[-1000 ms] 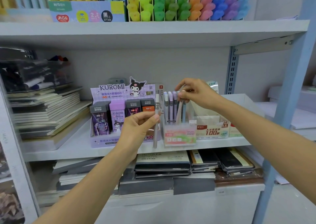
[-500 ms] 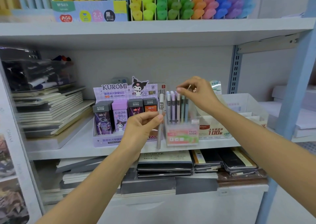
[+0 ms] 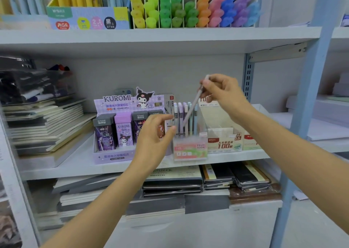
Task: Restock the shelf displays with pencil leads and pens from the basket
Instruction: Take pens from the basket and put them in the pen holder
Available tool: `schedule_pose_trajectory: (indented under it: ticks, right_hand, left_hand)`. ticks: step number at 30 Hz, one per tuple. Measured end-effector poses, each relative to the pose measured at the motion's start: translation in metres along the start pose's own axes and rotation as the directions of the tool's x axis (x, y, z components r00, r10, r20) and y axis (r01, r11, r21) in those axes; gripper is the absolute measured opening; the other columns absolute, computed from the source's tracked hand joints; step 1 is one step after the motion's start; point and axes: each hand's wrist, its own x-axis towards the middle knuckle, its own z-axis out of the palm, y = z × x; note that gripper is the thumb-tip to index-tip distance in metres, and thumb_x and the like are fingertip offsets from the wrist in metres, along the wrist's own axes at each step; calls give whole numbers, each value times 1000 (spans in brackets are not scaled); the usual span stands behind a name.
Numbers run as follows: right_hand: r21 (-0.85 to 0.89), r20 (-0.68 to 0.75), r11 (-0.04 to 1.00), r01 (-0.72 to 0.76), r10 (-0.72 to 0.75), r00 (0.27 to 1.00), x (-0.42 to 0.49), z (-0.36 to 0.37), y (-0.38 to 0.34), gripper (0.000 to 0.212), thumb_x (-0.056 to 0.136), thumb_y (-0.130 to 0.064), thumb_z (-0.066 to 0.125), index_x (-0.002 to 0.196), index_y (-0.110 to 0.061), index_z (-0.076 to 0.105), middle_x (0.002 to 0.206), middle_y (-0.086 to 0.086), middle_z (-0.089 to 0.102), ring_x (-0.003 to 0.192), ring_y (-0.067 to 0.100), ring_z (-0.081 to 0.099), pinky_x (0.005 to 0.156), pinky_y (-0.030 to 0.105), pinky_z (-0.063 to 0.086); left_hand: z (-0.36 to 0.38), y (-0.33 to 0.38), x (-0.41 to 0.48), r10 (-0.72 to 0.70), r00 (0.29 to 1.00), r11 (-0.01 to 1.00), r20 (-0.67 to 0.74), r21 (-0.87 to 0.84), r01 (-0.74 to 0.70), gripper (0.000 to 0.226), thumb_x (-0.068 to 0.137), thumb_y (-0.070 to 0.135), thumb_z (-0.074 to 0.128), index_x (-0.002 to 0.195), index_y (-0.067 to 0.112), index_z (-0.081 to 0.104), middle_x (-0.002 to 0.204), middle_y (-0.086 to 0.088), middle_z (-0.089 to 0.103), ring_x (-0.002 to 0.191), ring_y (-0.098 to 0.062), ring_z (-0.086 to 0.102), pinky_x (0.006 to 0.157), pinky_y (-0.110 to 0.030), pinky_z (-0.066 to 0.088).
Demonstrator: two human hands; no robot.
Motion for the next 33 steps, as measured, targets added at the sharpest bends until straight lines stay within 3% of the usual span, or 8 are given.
schedule_pose_trajectory:
  ticks: [3,7,11,16,24,29,33]
  right_hand:
    - [-98,-115,995,-6,-5,993,5,-8,11,16,97,-13,55,102,-2,65,89,11,71,72,13,67,62,20,54]
    - [-201,-121,979,-27,3,993,5,-3,33,14,97,-15,56,103,-7,65,91,10,72,76,14,70,62,22,55]
    - [-258,-68,966,-18,0,998,5,7,48,19,98,-16,56,109,-5,65,92,7,72,77,10,70,58,16,52]
    - [-363,33,931,43,-34,999,4,13,53,14,97,-16,57,101,-9,68,84,5,72,72,8,69,59,15,52]
    - [-394,107,914,96,-58,993,10,19,50,14,96,-14,59,105,-5,65,82,5,70,76,18,70,68,21,56]
    - [-467,165,876,118,-44,985,15,13,47,17,97,-14,57,105,-1,65,84,9,70,78,21,70,78,34,58]
    - [-413,131,904,112,-63,989,9,17,52,24,94,-13,61,118,-11,59,82,8,72,77,16,70,76,26,57]
  left_hand:
    - [3,-5,-4,105,983,962,148,236,-138,45,98,25,54,142,24,46,150,9,40,141,-10,32,117,-37,27]
    - [8,-14,-9,128,947,885,294,398,-243,57,98,25,53,150,23,31,158,8,26,147,-9,15,119,-23,6]
    - [8,-18,-10,177,929,843,325,437,-314,59,97,27,54,151,21,30,159,6,23,147,-10,16,119,-23,7]
    - [8,-23,-12,190,920,828,343,447,-338,62,96,29,55,152,21,28,160,6,21,147,-11,17,121,-31,16]
    - [9,-26,-13,190,923,839,335,433,-330,64,96,28,55,153,23,25,160,7,19,146,-11,18,119,-33,21]
    - [9,-28,-14,203,918,834,339,432,-344,65,96,28,55,153,25,24,160,8,19,146,-9,18,119,-33,22]
    - [11,-31,-14,203,922,830,330,441,-341,66,96,28,55,154,26,23,160,8,18,146,-11,19,119,-32,22]
